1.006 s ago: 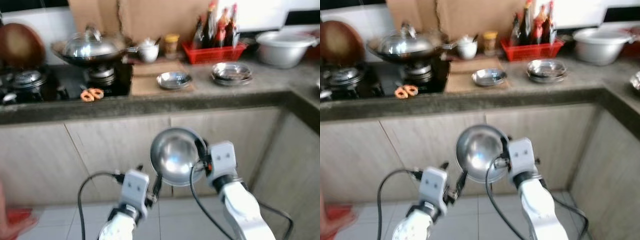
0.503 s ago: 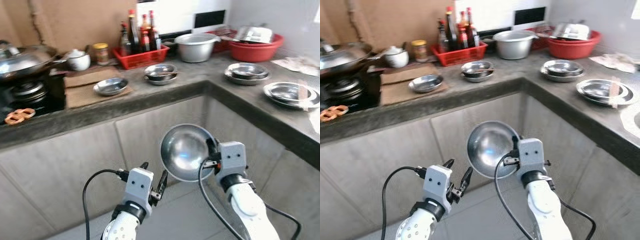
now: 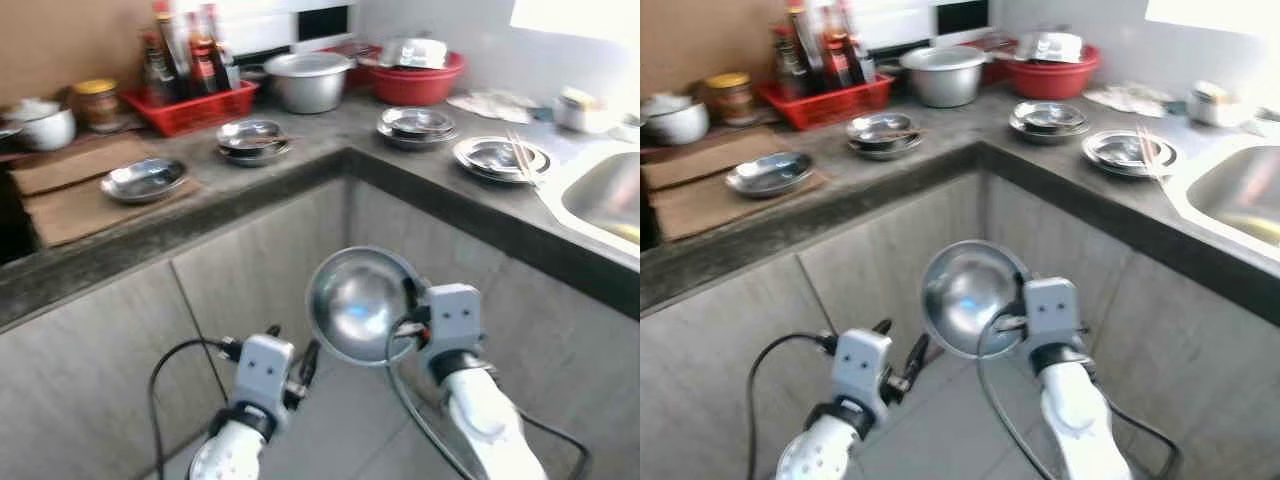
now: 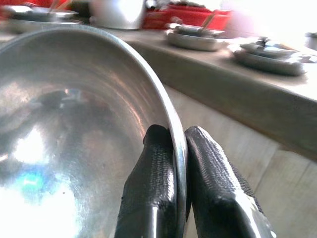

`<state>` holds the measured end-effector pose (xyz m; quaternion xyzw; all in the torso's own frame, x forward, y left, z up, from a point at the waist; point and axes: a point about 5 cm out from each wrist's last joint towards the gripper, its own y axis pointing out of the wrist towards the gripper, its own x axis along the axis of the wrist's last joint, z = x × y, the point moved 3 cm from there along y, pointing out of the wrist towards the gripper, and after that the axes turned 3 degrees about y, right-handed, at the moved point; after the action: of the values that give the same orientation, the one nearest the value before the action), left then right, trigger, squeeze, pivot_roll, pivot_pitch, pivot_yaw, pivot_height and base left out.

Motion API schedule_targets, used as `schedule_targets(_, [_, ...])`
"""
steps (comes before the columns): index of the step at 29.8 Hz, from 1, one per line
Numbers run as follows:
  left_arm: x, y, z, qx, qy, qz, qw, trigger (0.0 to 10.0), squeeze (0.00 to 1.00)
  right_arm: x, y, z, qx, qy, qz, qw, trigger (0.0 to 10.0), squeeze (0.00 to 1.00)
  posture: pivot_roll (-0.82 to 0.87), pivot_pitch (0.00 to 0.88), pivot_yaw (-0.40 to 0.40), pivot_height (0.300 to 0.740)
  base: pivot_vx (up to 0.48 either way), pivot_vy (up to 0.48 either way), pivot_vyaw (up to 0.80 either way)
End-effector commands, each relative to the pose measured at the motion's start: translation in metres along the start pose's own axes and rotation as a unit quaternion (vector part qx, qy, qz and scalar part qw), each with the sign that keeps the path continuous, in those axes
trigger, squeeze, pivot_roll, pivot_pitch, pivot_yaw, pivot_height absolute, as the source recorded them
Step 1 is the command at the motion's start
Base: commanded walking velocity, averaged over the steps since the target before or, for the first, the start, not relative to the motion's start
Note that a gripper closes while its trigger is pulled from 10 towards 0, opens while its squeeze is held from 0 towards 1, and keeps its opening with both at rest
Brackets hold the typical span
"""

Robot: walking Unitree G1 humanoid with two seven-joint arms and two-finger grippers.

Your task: Kitchen organization

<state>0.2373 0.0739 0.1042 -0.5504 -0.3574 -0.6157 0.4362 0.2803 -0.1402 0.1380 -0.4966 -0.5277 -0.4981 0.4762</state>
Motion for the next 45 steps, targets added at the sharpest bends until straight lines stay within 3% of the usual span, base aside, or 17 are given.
schedule_targets(1, [-0.002, -0.002, 0.007, 0.007, 0.006, 0.006, 1.0, 10.0, 0.0, 0.011, 0.001, 0.012, 0.016, 0.011, -0.021, 1.0, 0.0, 0.0, 0.01, 0.013, 0.014, 0.74, 0.0, 0.319, -0.8])
schedule_targets(16, [-0.002, -0.002, 0.004, -0.005, 0.017, 0.006, 1.0, 10.0, 0.0, 0.013, 0.001, 0.01, -0.001, 0.01, -0.023, 1.0, 0.0, 0.0, 0.01, 0.015, 0.019, 0.74, -0.032, 0.119, -0.8])
schedule_targets(29, [-0.002, -0.002, 0.003, -0.007, 0.021, 0.006, 1.0, 10.0, 0.0, 0.02, 0.003, 0.013, 0.003, 0.013, -0.033, 0.999, 0.0, 0.0, 0.01, 0.011, 0.014, 0.74, 0.0, -0.446, -0.8])
schedule_targets(35, [-0.003, -0.002, 0.006, 0.004, 0.005, 0.009, 1.0, 10.0, 0.0, 0.025, 0.006, 0.013, 0.007, 0.01, -0.044, 0.999, 0.0, 0.0, 0.01, 0.005, 0.015, 0.74, 0.0, -0.045, -0.53])
schedule_targets(36, [-0.002, -0.002, 0.006, 0.004, 0.009, 0.01, 1.0, 10.0, 0.0, 0.027, 0.008, 0.016, 0.018, 0.009, -0.048, 0.999, 2.8, 0.0, 0.01, 0.004, 0.014, 0.74, 0.0, 0.0, 0.0])
schedule_targets(37, [-0.002, -0.002, 0.006, 0.004, 0.009, 0.009, 1.0, 10.0, 0.0, 0.028, 0.009, 0.017, 0.019, 0.008, -0.048, 0.999, 9.8, 0.0, 0.01, 0.004, 0.014, 0.74, 0.0, 0.0, 0.0])
schedule_targets(45, [0.011, 0.005, 0.014, 0.022, 0.009, -0.014, 1.0, 10.0, 0.0, 0.04, 0.018, 0.012, 0.016, 0.017, -0.063, 0.998, 10.0, 0.0, 0.01, 0.0, 0.014, 0.74, 0.0, 0.0, 0.0])
